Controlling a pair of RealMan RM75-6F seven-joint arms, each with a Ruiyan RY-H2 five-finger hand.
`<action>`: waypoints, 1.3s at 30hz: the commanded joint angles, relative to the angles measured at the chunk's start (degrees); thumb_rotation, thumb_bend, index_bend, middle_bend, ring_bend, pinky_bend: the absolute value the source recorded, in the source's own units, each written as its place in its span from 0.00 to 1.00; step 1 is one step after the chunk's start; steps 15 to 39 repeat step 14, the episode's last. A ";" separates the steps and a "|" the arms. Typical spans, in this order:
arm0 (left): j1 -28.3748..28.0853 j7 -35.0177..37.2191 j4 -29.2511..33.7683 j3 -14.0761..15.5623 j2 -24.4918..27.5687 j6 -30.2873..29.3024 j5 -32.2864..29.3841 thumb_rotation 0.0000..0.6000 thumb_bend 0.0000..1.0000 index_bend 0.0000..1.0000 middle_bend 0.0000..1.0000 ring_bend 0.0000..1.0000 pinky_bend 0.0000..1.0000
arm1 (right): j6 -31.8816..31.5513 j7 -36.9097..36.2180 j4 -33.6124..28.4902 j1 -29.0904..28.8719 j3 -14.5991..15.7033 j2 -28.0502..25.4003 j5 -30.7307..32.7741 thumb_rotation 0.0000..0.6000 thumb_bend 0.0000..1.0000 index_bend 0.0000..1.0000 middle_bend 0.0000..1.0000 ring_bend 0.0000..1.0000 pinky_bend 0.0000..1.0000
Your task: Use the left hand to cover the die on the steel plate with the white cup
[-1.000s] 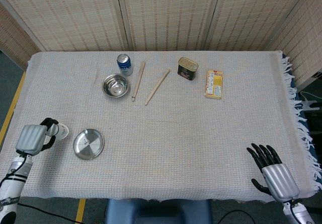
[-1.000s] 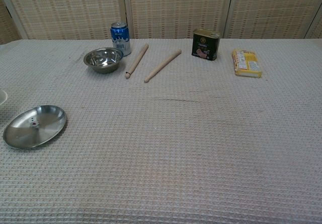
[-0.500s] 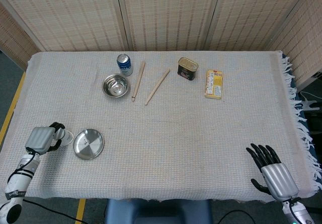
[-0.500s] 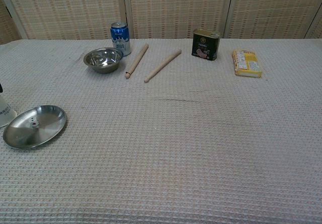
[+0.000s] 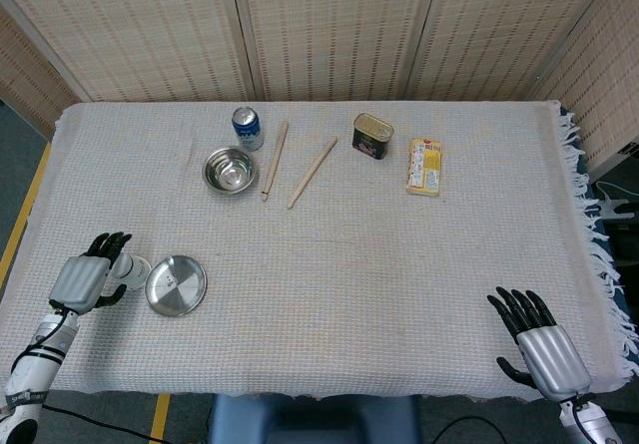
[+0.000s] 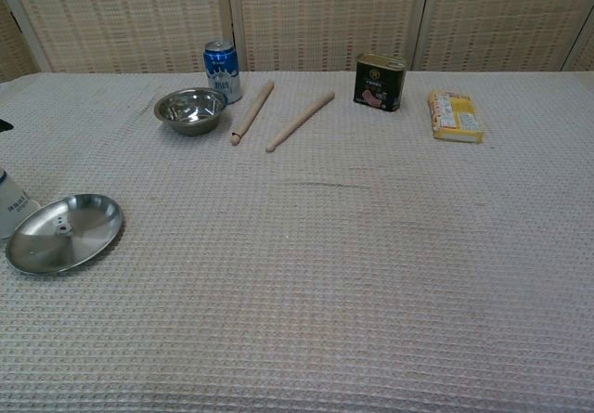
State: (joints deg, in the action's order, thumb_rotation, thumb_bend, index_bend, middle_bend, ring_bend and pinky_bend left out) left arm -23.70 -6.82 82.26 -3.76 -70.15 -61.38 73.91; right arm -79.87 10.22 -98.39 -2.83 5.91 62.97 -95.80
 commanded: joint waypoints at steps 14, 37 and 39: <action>16.51 10.25 -2.05 7.90 0.22 -30.19 19.16 1.00 0.30 0.00 0.00 0.00 0.17 | -8.41 -1.41 4.37 1.48 -2.09 2.99 -4.50 1.00 0.15 0.00 0.00 0.00 0.00; 16.51 10.25 -2.05 7.90 0.22 -30.19 19.16 1.00 0.30 0.00 0.00 0.00 0.17 | -8.41 -1.41 4.37 1.48 -2.09 2.99 -4.50 1.00 0.15 0.00 0.00 0.00 0.00; 16.51 10.25 -2.05 7.90 0.22 -30.19 19.16 1.00 0.30 0.00 0.00 0.00 0.17 | -8.41 -1.41 4.37 1.48 -2.09 2.99 -4.50 1.00 0.15 0.00 0.00 0.00 0.00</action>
